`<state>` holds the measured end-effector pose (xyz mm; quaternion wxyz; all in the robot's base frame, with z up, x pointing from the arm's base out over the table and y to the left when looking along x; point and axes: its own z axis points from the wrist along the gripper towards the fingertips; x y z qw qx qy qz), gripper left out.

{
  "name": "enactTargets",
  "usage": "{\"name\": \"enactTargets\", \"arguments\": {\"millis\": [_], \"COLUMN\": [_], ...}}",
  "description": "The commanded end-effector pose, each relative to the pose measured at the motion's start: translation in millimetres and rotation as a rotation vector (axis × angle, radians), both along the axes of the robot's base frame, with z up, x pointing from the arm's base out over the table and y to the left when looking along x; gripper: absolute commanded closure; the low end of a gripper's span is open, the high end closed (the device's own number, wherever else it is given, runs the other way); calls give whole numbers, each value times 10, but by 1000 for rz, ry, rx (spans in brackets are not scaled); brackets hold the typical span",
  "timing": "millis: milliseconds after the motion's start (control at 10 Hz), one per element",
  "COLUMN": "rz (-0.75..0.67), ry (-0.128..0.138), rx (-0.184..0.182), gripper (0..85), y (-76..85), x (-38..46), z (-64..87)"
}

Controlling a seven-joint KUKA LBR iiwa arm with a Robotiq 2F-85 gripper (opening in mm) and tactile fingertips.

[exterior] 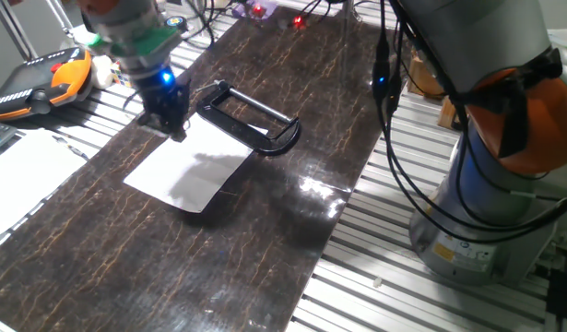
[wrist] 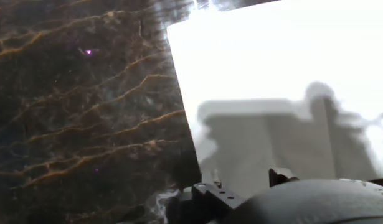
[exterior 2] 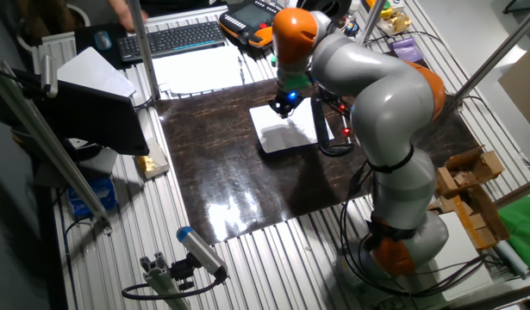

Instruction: Unfold a piece of paper

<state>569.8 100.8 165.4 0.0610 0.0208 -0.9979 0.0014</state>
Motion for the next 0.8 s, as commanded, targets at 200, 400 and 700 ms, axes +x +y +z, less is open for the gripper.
{"name": "enactTargets", "arguments": {"millis": [200, 400, 700], "rz": [14, 5, -14], "ry": [-6, -20, -17], "rx": [19, 12, 5], "gripper": [840, 840, 840], "y": [-33, -36, -8], "x": [-44, -32, -30], "z": [22, 10, -5]}}
